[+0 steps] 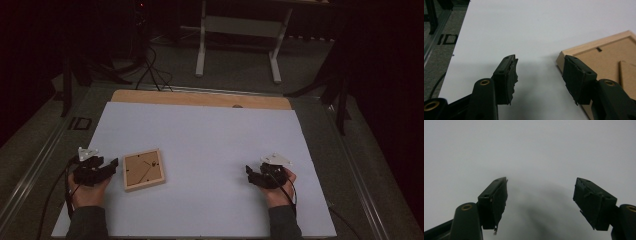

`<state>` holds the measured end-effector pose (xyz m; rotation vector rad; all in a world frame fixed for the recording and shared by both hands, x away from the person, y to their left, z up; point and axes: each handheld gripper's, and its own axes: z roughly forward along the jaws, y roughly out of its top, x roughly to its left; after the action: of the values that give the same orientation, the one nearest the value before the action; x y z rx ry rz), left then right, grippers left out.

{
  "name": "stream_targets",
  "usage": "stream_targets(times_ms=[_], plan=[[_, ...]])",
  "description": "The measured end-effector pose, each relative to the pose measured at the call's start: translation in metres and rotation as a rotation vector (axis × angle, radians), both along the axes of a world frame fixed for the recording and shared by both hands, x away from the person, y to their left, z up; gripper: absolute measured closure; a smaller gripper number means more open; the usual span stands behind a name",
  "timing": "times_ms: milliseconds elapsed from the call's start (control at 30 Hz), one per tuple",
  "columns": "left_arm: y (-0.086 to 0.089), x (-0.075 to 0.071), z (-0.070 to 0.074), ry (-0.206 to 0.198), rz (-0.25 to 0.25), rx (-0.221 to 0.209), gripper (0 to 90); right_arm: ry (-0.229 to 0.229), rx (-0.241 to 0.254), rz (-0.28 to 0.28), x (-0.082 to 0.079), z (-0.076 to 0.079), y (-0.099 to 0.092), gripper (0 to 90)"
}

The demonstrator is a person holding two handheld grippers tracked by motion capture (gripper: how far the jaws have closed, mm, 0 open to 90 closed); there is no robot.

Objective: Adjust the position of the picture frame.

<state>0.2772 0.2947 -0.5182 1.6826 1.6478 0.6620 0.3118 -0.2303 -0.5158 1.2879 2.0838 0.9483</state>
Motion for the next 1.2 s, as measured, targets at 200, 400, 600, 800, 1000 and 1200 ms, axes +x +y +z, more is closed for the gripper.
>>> stream_targets(times_ms=[200, 400, 600, 800, 1000, 1200], plan=[[0.0, -0.002, 0.003, -0.006, -0.013, -0.011, 46.0, -0.007, 0.015, -0.002, 0.0, 0.002, -0.003, 29.2], [0.0, -0.005, 0.004, -0.022, -0.056, -0.059, 47.1, 0.007, 0.031, -0.005, 0.001, 0.001, -0.005, 30.5], [-0.001, -0.006, 0.004, -0.022, -0.067, -0.061, 49.2, 0.021, 0.052, -0.019, 0.002, 0.001, -0.009, 31.0], [-0.005, -0.007, 0.004, -0.008, -0.08, -0.048, 52.7, 0.031, 0.063, -0.008, 0.003, 0.0, -0.009, 30.6], [-0.007, -0.007, 0.002, 0.013, -0.09, -0.031, 59.7, 0.023, 0.064, -0.003, 0.002, 0.001, -0.009, 30.3], [-0.01, -0.005, -0.002, 0.053, -0.115, -0.021, 70.1, 0.015, 0.06, 0.001, 0.002, 0.001, -0.009, 30.2]])
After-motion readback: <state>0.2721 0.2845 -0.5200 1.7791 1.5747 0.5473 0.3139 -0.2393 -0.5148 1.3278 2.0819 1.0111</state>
